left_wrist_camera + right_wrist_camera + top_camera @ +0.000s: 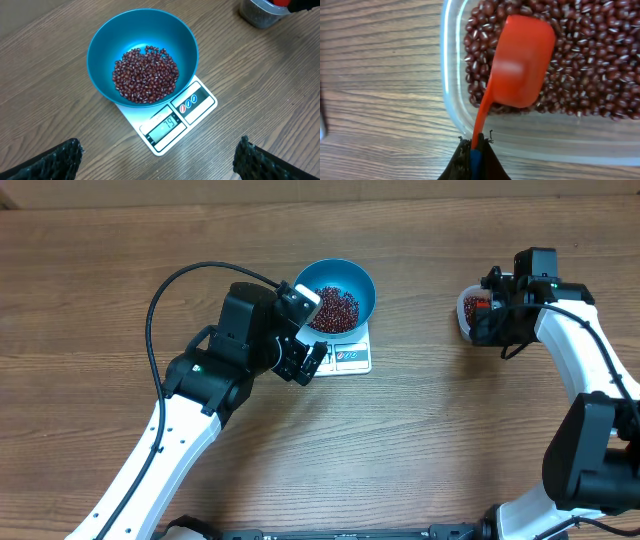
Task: Scoop item into bowl and weigh 150g on scale
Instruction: 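Dip the red scoop into the beans and scoop with the right gripper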
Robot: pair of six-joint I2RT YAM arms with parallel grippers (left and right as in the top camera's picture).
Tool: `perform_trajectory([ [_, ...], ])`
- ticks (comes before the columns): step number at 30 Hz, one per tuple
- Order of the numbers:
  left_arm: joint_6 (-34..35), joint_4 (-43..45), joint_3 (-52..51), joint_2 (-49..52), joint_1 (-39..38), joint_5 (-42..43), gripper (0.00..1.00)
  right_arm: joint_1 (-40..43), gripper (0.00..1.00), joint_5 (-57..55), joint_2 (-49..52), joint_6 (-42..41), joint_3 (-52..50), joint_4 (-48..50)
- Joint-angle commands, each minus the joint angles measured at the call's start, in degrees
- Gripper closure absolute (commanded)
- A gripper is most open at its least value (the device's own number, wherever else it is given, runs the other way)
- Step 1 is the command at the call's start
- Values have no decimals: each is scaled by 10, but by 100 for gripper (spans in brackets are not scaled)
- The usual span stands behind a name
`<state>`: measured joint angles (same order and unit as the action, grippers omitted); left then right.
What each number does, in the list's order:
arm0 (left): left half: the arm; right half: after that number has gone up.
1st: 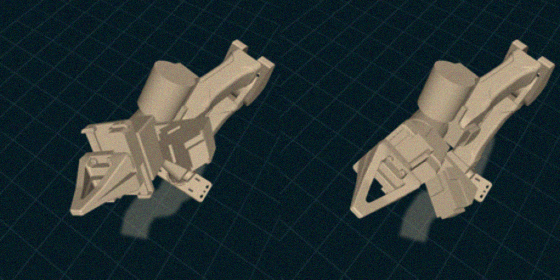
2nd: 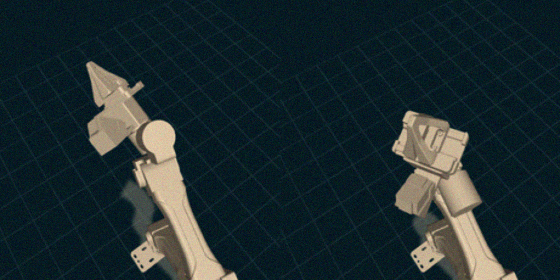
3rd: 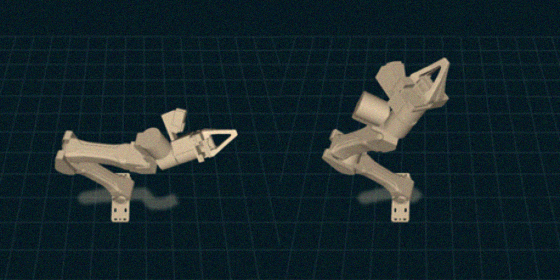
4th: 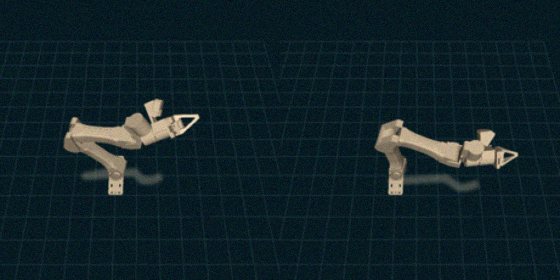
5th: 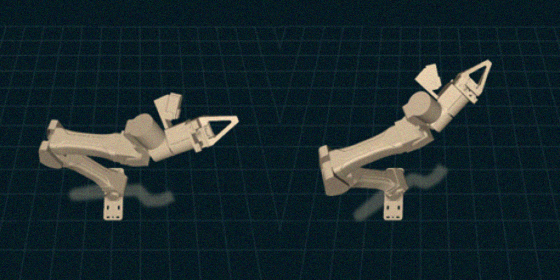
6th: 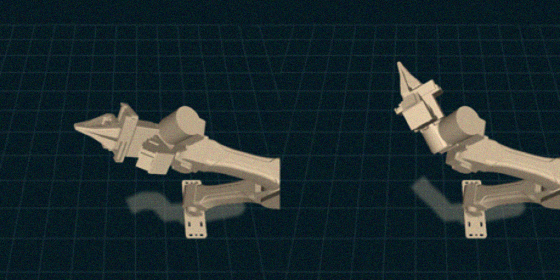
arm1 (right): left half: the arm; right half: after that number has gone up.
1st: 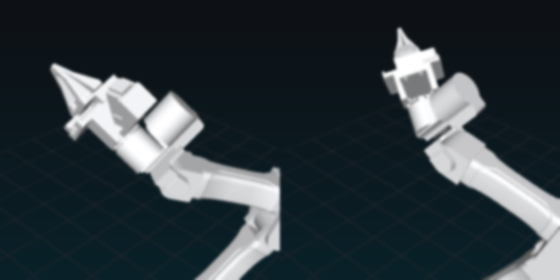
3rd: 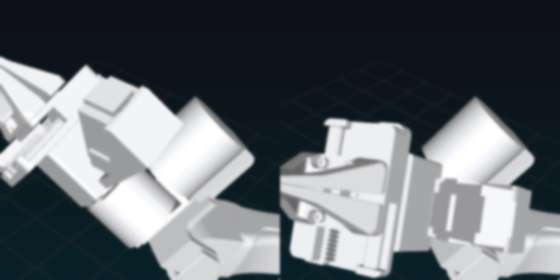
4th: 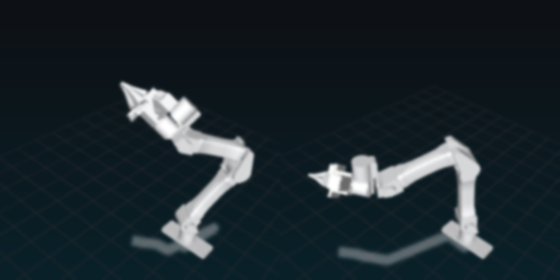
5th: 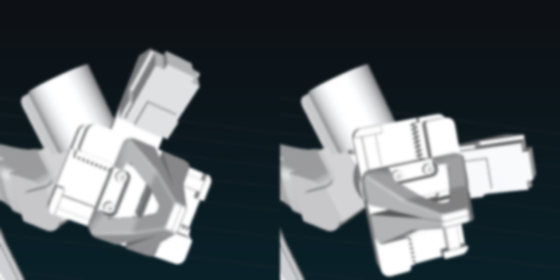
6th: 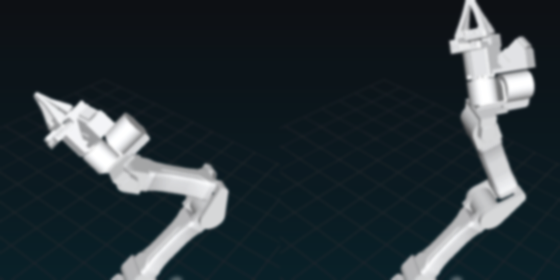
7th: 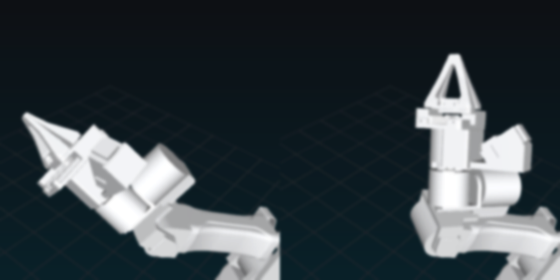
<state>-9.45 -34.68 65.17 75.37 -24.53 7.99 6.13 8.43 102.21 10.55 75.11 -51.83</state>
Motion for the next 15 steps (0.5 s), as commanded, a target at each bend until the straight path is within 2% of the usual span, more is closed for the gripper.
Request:
perform_trajectory([
  [1,-11,2,0,-12,1,8,0,4,96,63,5,2,10,3],
  [9,-11,2,0,-12,1,8,0,55,96,116,5,2,10,3],
  [15,-11,2,0,-12,1,8,0,110,96,210,5,-14,10,-3],
])
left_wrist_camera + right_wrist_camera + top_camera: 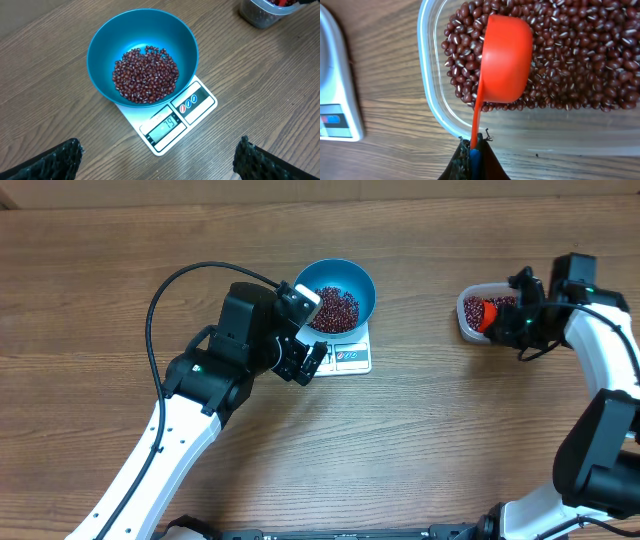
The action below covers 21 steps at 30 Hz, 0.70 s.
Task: Scoop item into bowl and weigh 150g on scale
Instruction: 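Dip the red scoop into the beans and scoop with the right gripper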
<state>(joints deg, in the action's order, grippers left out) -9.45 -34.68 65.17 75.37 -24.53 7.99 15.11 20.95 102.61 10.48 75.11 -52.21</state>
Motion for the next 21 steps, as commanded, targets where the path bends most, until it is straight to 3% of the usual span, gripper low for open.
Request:
perform_trajectory([
  [1,-11,2,0,-12,1,8,0,29,96,97,2,-22,10,0],
  [21,-11,2,0,-12,1,8,0,94,97,229,40,-32,9,-24],
])
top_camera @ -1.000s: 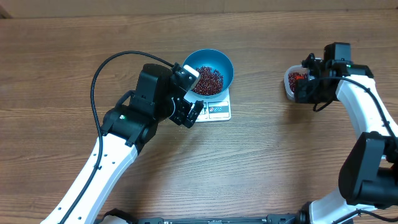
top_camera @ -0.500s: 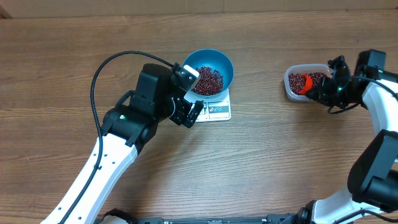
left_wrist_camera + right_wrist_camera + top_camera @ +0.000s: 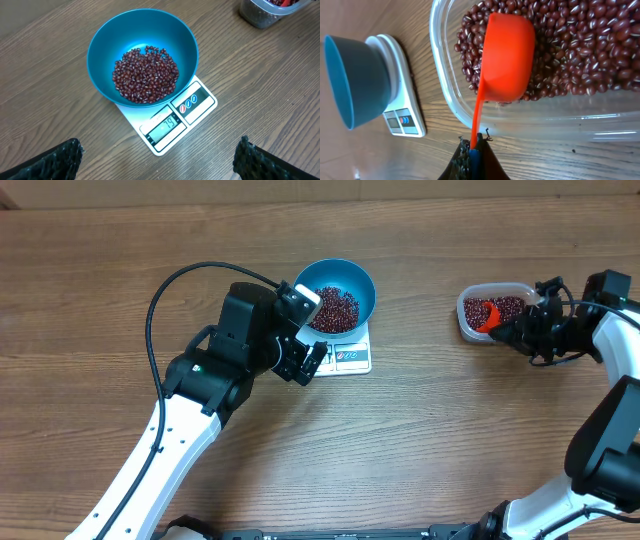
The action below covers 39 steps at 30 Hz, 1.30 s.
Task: Scoop item into bowl and weigh 150g on scale
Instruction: 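Dip the red scoop into the beans and scoop with the right gripper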
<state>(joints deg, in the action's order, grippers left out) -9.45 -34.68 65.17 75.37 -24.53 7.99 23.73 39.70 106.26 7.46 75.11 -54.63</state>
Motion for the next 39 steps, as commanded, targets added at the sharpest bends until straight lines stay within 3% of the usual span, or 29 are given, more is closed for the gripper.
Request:
perform_trajectory([
  [1,-11,2,0,-12,1,8,1,12,96,42,4,-2,9,0],
  [23,-11,2,0,-12,1,8,0,105,96,194,4,20,9,-17],
  [39,-11,2,0,-12,1,8,0,105,96,357,4,50,9,-36],
])
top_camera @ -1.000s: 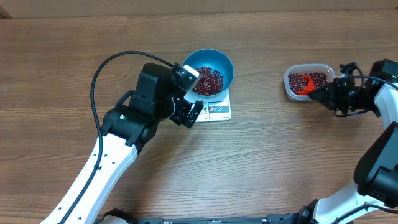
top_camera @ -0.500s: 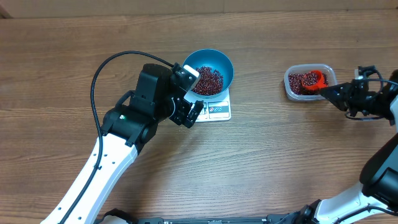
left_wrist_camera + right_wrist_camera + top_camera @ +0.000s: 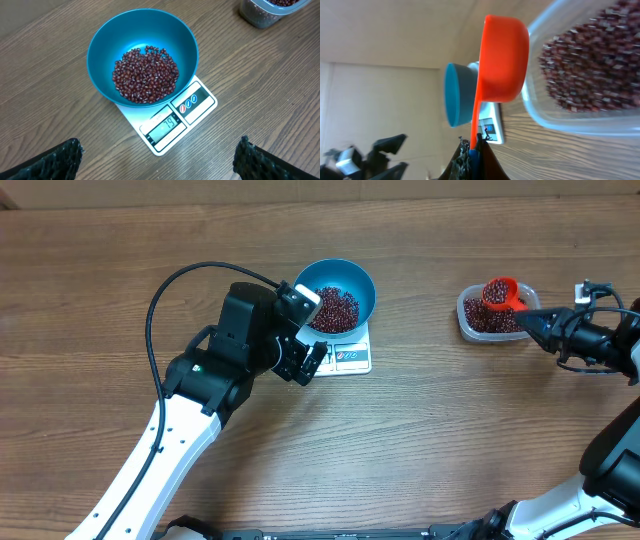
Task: Scoop item into bowl and weigh 150g on scale
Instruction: 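Dip the red scoop into the beans and scoop with the right gripper, then carry the filled scoop left over the teal bowl with the right gripper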
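Note:
A blue bowl (image 3: pixel 340 295) part full of red beans sits on a small white scale (image 3: pixel 348 357); the scale's display (image 3: pixel 166 125) reads 79. At the right a clear tub (image 3: pixel 487 319) holds more beans. My right gripper (image 3: pixel 540 326) is shut on the handle of a red scoop (image 3: pixel 499 292), which is lifted over the tub with beans in it. In the right wrist view the red scoop (image 3: pixel 502 57) shows its underside. My left gripper (image 3: pixel 159 159) hangs open just in front of the scale, holding nothing.
The table (image 3: pixel 450 440) is brown wood grain. The left arm (image 3: pixel 215 375) and its black cable (image 3: pixel 160 300) reach in from the lower left. The right arm (image 3: pixel 605 345) comes in from the right edge.
My right gripper has drawn back to the right and lifted the scoop out of the beans; it is now above the tub, loaded. The left arm, bowl and scale reading are unchanged.
The scoop lay mouth-down on the beans in the tub with my right gripper shut on its handle. Over the following moments the wrist turned and shifted right with the scoop still in the beans. Now the scoop is raised with beans. The scale read 79 throughout.

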Robot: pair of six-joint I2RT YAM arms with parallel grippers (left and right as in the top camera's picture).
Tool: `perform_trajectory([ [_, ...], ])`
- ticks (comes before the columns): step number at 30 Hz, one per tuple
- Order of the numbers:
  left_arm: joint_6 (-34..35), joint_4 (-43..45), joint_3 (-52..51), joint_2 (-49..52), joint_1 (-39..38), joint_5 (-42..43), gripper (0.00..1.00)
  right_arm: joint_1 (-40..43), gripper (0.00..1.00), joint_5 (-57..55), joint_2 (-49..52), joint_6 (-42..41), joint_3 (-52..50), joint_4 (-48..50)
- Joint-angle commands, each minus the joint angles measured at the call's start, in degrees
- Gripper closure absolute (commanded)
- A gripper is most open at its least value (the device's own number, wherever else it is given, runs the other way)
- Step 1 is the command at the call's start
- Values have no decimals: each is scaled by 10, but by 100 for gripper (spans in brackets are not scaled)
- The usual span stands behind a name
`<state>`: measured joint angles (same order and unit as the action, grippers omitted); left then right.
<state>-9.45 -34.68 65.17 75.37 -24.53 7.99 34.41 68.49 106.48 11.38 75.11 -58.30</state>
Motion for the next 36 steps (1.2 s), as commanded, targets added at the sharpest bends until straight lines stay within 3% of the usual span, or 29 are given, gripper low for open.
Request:
perform_trajectory([
  [1,-11,2,0,-12,1,9,0,-5,96,81,2,11,9,1],
  [23,-11,2,0,-12,1,8,0,-247,96,92,-14,8,99,16],
  [36,-11,2,0,-12,1,8,0,-374,96,-129,-14,2,109,103],
])
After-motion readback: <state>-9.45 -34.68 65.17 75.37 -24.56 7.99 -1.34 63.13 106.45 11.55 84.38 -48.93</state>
